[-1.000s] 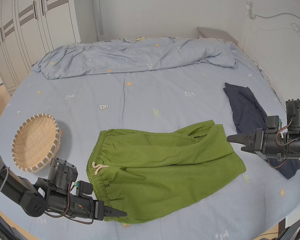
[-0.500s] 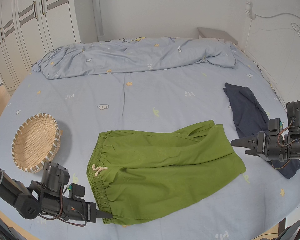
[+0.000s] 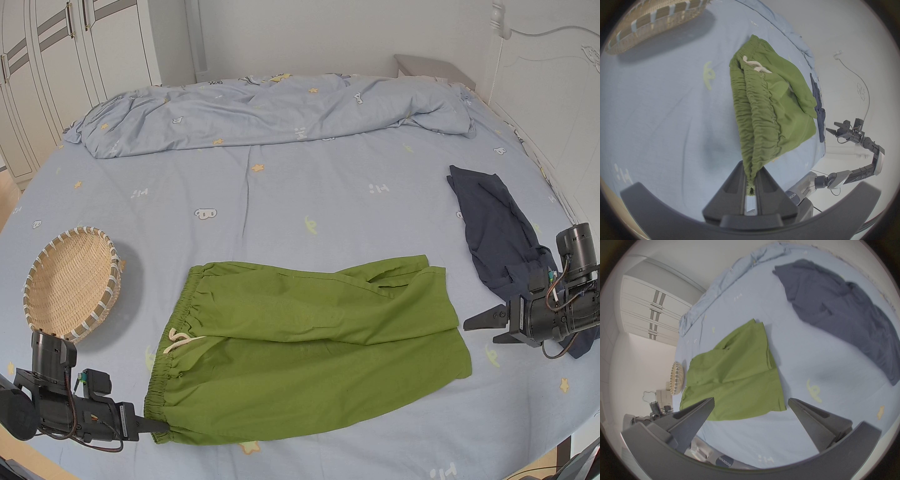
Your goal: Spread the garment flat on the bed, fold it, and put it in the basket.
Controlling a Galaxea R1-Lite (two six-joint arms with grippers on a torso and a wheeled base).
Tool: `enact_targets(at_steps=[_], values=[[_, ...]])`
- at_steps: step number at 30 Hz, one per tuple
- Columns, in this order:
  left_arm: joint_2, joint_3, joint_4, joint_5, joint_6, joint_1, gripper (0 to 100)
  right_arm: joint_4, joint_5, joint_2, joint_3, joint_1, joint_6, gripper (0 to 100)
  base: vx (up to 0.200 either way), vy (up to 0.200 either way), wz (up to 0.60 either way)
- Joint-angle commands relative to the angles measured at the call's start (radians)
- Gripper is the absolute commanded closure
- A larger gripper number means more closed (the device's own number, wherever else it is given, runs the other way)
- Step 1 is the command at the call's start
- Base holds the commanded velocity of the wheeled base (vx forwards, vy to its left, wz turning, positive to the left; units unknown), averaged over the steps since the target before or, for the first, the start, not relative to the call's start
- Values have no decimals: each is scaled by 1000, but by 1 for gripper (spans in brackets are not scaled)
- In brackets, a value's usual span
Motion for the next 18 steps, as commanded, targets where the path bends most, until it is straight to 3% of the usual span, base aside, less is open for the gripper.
enact_targets(at_steps=[1, 7, 15, 18], values=[[-22, 0, 8, -2, 16, 60, 100, 8, 111, 94, 55, -68, -52, 0, 0, 0, 0], [-12, -3, 8, -21, 16, 51, 100, -17, 172, 187, 95, -89, -128, 0, 0, 0, 0], [-12, -4, 7, -51, 16, 67, 100, -156, 205, 250, 147, -75, -134, 0, 0, 0, 0], [-12, -3, 7, -55, 16, 67, 100, -226, 274, 255, 167, -60, -136, 0, 0, 0, 0]])
